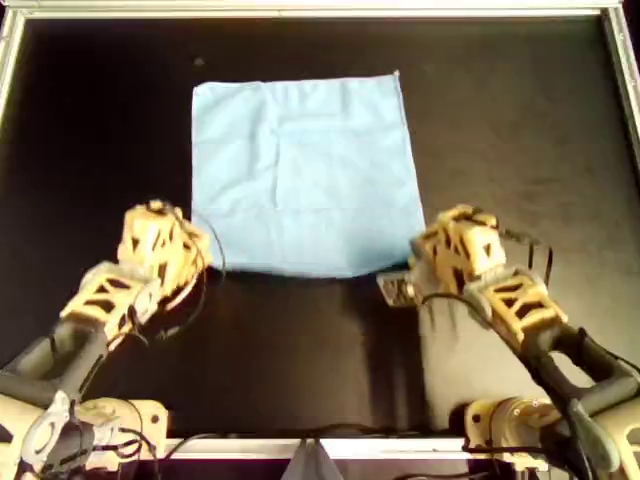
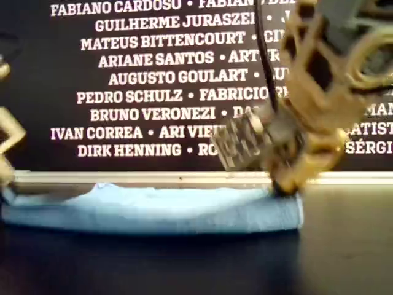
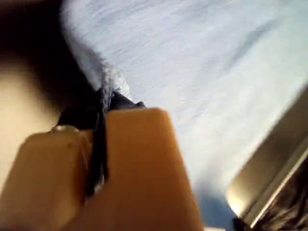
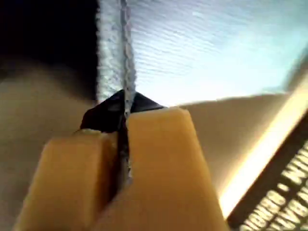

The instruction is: Fold a cloth

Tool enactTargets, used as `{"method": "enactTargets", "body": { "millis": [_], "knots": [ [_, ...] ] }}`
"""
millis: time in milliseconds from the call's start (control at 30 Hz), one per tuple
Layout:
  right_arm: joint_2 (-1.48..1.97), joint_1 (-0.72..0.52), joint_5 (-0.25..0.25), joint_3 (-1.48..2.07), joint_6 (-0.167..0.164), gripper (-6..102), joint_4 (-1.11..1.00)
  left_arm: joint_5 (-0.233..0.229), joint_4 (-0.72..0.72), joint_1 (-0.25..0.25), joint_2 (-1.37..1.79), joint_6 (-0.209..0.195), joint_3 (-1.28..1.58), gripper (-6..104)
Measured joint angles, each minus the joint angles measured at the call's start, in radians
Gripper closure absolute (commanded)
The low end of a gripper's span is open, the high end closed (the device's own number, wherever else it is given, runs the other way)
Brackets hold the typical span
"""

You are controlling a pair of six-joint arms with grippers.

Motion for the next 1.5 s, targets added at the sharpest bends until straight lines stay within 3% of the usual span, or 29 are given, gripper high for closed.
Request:
{"method": "enactTargets", "body": {
  "millis": [200, 500, 800, 1300, 1500],
  "knots": [
    [-0.130, -0.005, 0.000, -0.230, -0.006, 97, 0.000, -0.052, -0.002, 0.008, -0.091, 0.006, -0.179, 99],
    [-0.495, -0.015, -0.002, -0.733, -0.006, 97, 0.000, -0.054, -0.002, 0.028, -0.462, 0.003, -0.591, 99],
    [-0.876, -0.109, -0.005, -1.207, -0.006, 97, 0.000, -0.058, -0.002, 0.084, -0.787, 0.000, -1.002, 99],
    [-1.322, -0.121, -0.005, -1.807, -0.006, 97, 0.000, -0.058, -0.002, 0.100, -1.177, 0.000, -1.571, 99],
    [-1.493, -0.166, -0.005, -2.000, -0.006, 97, 0.000, -0.058, -0.002, 0.103, -1.278, 0.003, -1.675, 99]
  ]
}}
